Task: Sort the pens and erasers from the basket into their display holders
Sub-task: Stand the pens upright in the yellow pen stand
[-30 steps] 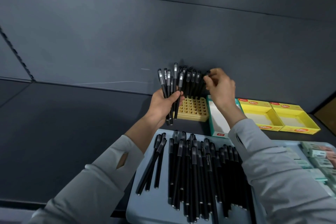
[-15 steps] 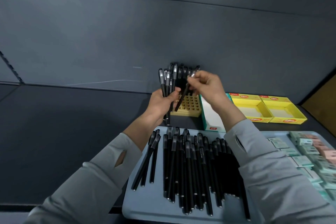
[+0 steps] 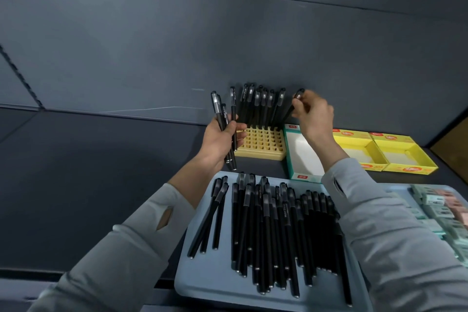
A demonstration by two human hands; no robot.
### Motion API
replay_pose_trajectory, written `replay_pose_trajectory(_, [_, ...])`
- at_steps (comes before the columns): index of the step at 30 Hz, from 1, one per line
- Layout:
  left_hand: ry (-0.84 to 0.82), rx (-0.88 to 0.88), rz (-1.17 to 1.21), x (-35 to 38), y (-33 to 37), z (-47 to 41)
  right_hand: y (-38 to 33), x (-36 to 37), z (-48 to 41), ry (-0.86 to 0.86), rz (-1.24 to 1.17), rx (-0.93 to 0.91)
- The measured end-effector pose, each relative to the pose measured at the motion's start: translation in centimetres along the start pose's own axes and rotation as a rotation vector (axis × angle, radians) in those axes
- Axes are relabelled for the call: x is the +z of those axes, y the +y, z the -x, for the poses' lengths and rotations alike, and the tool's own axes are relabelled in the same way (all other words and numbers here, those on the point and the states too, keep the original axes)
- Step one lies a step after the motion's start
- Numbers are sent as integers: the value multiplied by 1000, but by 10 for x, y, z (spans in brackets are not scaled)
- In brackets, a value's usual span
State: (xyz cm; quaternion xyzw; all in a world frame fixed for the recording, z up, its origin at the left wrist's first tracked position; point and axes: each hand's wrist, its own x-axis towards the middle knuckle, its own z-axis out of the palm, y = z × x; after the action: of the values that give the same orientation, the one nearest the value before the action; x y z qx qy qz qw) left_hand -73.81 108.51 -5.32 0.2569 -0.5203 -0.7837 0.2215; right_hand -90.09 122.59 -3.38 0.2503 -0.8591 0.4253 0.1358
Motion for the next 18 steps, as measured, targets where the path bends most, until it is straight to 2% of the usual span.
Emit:
replay_pose_trajectory(9, [-37, 24, -21, -5, 0, 0, 0, 10, -2, -53, 68, -28])
replay_pose_trajectory(12, [-52, 37, -32, -4, 0, 0, -3, 8, 3, 84, 61, -69])
replay_pose_trajectory(15, [-67, 54, -42, -1, -1, -1, -22, 7, 10, 199, 3, -207])
replay_pose_trajectory(18, [-83, 65, -58, 1, -3, -1, -43, 16, 14, 22, -54, -272])
